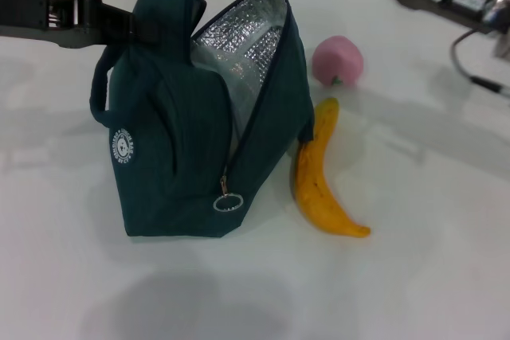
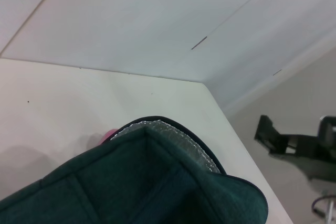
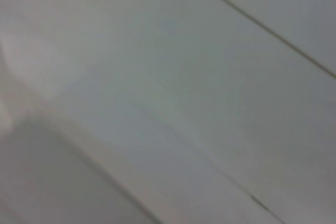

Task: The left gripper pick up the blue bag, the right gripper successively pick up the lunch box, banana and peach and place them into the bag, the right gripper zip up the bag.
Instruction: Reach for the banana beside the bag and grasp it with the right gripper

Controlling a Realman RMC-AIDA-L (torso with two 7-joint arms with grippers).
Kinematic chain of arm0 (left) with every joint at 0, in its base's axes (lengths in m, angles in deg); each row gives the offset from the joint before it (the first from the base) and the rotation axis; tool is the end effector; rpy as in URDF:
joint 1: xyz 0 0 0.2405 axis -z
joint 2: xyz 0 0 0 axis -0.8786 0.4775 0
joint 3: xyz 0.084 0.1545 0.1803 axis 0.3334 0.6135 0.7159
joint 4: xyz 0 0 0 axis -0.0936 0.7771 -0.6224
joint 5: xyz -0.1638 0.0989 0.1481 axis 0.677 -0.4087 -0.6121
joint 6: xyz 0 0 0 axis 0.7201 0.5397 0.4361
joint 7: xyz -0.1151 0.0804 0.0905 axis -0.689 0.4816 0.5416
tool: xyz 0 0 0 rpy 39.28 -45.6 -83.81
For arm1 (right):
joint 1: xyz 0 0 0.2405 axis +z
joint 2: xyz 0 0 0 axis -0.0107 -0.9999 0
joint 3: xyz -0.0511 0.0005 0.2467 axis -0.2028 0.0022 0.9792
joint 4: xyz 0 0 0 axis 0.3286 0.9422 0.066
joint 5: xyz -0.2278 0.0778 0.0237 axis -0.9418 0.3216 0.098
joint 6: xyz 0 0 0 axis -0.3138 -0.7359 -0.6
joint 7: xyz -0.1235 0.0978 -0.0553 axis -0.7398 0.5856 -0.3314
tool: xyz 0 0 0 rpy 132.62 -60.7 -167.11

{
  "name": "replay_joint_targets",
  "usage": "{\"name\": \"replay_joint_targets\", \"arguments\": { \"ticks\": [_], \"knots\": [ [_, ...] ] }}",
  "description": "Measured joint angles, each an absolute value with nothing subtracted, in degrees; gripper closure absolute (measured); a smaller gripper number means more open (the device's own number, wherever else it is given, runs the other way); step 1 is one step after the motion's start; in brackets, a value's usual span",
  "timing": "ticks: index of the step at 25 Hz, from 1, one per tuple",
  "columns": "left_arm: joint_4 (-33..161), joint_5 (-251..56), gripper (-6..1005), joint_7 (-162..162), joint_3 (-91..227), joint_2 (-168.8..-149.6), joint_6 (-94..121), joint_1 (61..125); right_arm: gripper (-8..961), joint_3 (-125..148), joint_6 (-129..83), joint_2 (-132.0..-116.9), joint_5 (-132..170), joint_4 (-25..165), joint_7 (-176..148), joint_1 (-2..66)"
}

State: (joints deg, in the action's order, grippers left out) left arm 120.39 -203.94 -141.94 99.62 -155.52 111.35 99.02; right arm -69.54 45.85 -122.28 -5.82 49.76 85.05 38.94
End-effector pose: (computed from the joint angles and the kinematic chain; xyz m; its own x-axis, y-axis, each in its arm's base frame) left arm -0.2015 0.3931 0.1039 0.4038 0.8329 0.3785 0.8598 -0.4868 0.1541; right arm 0.1664 0.4242 -0.0107 0.1793 -0.6152 -0.7677 -0.6561 -0.6563 0.3727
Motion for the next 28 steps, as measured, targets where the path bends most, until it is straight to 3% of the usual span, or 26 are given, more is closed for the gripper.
{"name": "replay_joint_targets", "arguments": {
  "ticks": [5,7,9,12,19,28],
  "knots": [
    [120.2,-203.9,964,-141.7,99.6,-155.39,111.5,99.0,156,-66.6,46.0,-115.02,-23.0,38.0,87.3,39.5],
    [120.2,-203.9,964,-141.7,99.7,-155.38,111.5,98.9,149,-63.7,46.6,-113.13,-33.9,31.9,91.2,40.3],
    [120.2,-203.9,964,-141.7,99.8,-155.37,111.6,98.9,142,-60.1,48.7,-112.25,-45.6,26.3,94.4,41.5],
    [120.2,-203.9,964,-141.7,99.7,-155.37,111.6,98.9,131,-52.8,55.5,-112.75,-65.5,19.0,97.5,45.0],
    [120.1,-203.9,964,-141.7,99.6,-155.63,111.5,98.8,126,-46.6,66.8,-116.11,-95.1,12.7,119.9,56.8],
    [120.1,-203.9,964,-141.8,99.9,-155.82,111.3,100.1,131,-46.0,74.6,-120.02,-99.5,22.1,132.7,66.3]
  ]
}}
